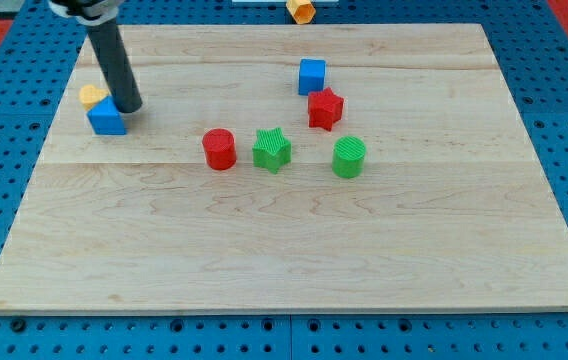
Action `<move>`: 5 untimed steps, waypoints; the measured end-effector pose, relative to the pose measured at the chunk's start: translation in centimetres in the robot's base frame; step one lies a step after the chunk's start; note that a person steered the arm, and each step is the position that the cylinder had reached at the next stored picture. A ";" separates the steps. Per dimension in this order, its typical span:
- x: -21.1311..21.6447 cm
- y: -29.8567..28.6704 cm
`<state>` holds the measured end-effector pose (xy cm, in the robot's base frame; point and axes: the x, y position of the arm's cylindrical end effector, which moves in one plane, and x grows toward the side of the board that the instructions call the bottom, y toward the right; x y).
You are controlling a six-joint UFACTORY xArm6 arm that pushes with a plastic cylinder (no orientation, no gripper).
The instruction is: Push the blue cube to the top of the red circle
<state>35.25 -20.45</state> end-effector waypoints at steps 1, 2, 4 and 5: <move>-1.7 6.2; -4.0 12.0; -9.9 22.0; -8.5 29.3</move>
<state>26.73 8.83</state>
